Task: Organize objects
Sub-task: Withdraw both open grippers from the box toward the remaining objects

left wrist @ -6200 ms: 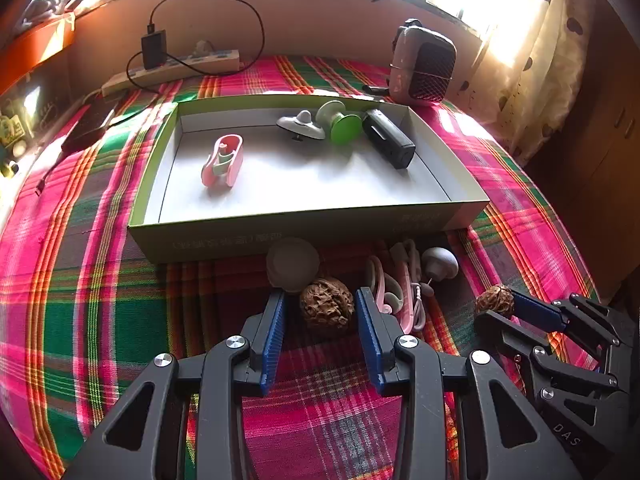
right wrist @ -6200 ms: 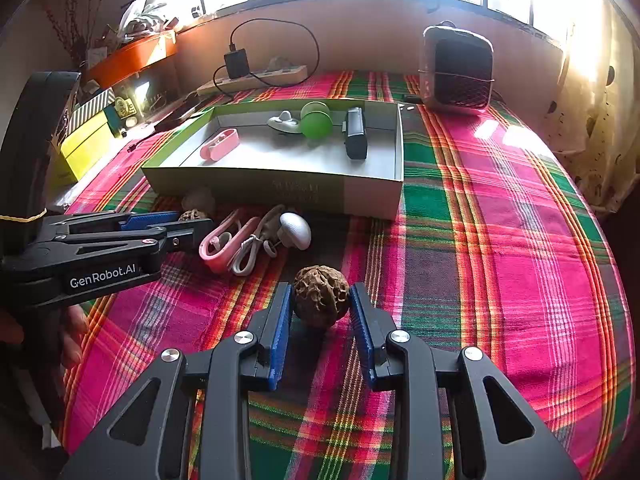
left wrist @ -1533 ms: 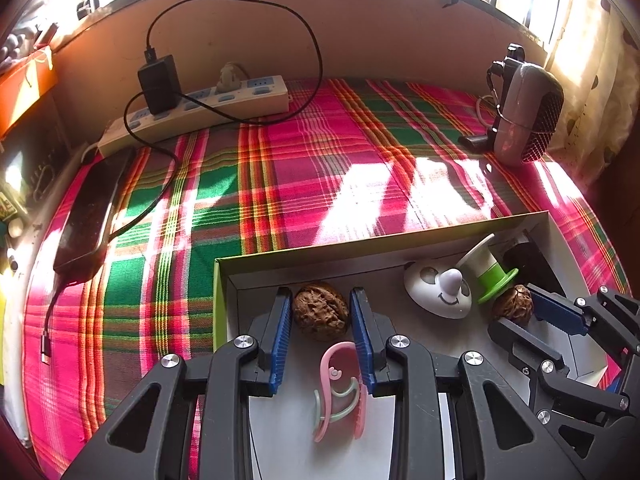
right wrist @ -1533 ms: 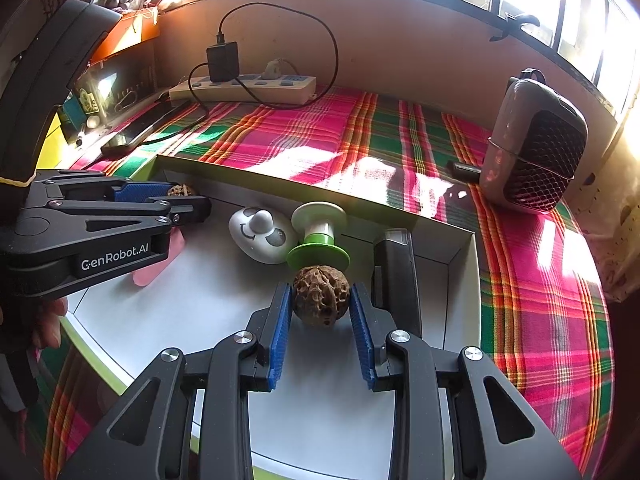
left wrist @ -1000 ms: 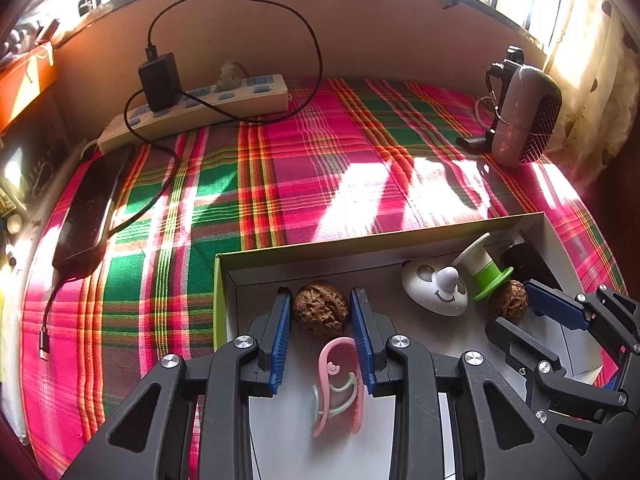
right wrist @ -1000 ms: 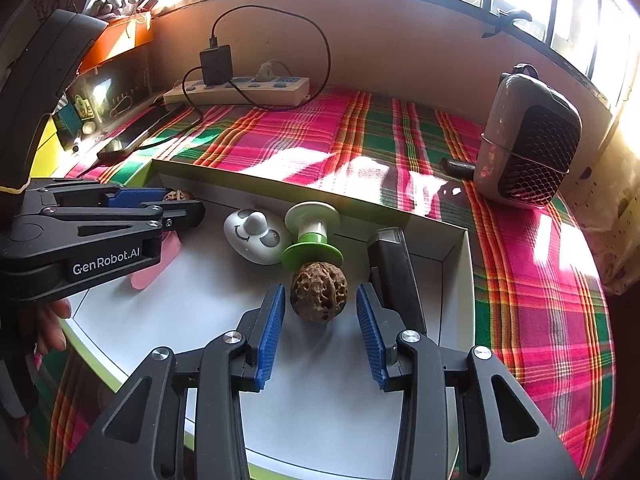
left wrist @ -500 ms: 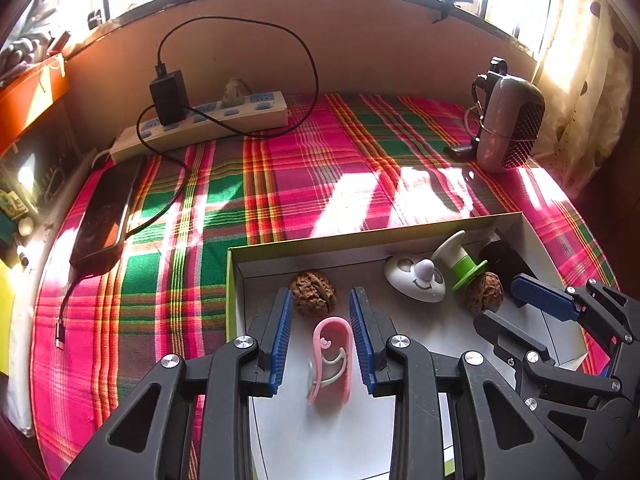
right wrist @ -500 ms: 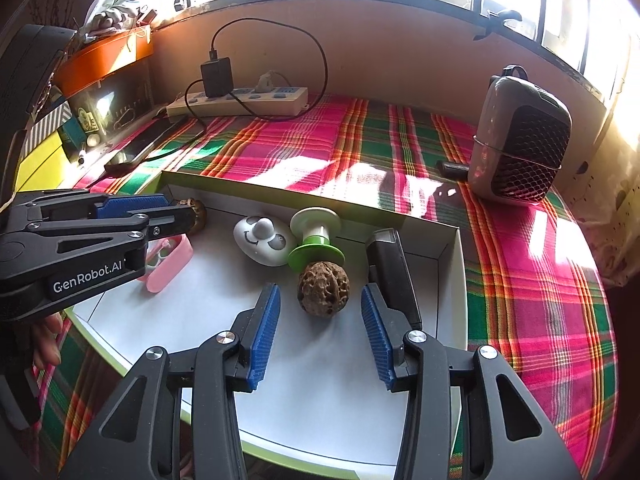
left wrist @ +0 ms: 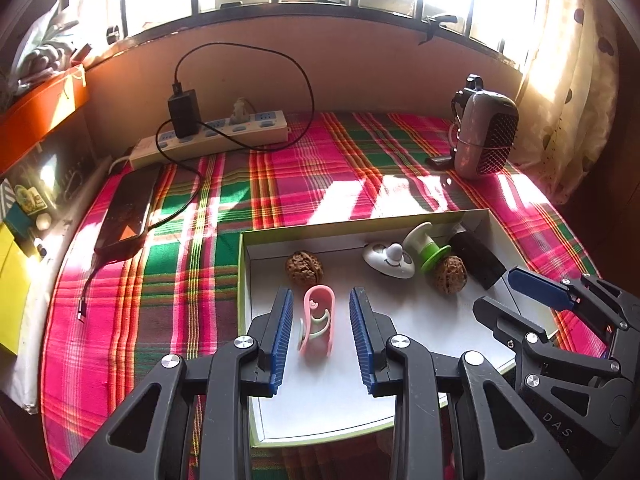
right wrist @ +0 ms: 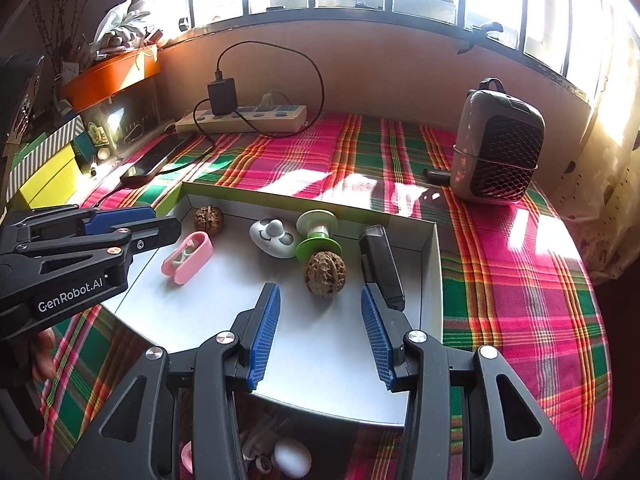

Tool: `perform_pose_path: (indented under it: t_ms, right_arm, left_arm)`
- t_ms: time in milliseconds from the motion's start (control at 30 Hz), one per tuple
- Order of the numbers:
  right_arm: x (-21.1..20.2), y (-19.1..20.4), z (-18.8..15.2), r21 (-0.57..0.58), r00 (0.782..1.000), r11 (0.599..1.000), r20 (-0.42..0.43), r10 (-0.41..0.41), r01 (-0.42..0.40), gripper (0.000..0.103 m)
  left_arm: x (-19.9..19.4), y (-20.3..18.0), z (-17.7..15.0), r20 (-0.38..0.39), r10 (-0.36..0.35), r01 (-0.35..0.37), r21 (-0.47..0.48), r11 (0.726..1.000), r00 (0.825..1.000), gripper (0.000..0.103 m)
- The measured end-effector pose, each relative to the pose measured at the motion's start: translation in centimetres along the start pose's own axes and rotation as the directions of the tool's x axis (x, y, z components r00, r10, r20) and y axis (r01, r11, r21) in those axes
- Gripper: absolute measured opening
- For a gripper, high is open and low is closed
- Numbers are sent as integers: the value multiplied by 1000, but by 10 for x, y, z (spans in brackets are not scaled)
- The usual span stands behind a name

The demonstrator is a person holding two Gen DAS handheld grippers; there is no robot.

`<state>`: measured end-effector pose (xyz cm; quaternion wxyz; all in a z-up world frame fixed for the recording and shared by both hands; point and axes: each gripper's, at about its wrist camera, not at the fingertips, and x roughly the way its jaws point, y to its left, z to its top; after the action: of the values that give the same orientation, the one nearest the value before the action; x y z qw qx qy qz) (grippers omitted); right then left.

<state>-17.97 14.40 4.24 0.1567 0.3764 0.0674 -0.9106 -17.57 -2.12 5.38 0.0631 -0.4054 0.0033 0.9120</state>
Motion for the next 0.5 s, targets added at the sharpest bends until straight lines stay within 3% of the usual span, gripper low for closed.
perform_pose_path:
  t_ms: [500]
  right_arm:
    - [-39,-8,-20,26,999,999,32,-28,27,44]
  left_arm:
    - [-34,-10,-30,29,-44,45,-17,999,999,28]
